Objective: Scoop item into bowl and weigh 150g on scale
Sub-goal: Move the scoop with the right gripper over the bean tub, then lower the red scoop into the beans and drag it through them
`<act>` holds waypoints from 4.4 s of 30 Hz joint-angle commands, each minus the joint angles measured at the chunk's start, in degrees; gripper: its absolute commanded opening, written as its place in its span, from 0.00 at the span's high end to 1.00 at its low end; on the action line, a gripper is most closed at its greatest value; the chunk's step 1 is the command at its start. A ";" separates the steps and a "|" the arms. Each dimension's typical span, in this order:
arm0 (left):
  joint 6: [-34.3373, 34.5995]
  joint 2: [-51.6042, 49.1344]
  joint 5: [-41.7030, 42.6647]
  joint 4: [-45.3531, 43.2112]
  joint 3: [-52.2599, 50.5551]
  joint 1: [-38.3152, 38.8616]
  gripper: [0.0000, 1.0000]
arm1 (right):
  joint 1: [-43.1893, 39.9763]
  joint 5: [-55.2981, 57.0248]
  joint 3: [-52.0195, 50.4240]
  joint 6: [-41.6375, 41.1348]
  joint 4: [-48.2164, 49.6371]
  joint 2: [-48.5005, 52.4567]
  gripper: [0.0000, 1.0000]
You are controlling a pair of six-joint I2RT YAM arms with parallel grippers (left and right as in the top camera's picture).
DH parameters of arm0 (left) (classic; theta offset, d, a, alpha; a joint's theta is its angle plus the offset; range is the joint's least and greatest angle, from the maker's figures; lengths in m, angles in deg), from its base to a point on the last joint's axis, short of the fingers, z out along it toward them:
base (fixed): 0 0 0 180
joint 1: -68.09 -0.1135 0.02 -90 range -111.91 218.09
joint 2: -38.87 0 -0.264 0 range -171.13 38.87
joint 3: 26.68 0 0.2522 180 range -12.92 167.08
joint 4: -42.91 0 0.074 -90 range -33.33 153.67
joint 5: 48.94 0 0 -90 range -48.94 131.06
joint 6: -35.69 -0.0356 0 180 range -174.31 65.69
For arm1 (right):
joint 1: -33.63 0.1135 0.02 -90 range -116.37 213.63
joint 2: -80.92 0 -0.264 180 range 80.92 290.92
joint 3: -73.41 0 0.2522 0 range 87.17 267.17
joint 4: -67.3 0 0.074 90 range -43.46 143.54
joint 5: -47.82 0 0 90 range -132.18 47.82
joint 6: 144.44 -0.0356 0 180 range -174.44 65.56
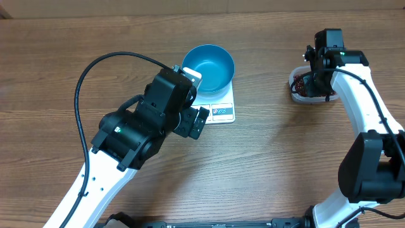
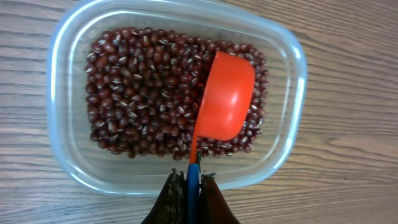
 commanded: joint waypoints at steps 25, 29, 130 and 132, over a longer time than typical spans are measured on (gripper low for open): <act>-1.03 -0.24 0.48 -0.17 0.24 -0.39 0.00 | -8.57 -33.22 1.14 0.17 -1.16 1.27 0.96; -1.03 -0.24 0.48 -0.17 0.24 -0.39 0.00 | -11.65 -39.01 1.11 0.17 -1.33 1.27 0.96; -1.03 -0.24 0.48 -0.17 0.24 -0.39 0.00 | -32.37 -72.65 -12.44 -7.19 6.62 1.29 0.96; -1.03 -0.24 0.48 -0.17 0.24 -0.39 0.01 | -32.48 -72.65 -12.44 -7.19 6.34 1.29 0.96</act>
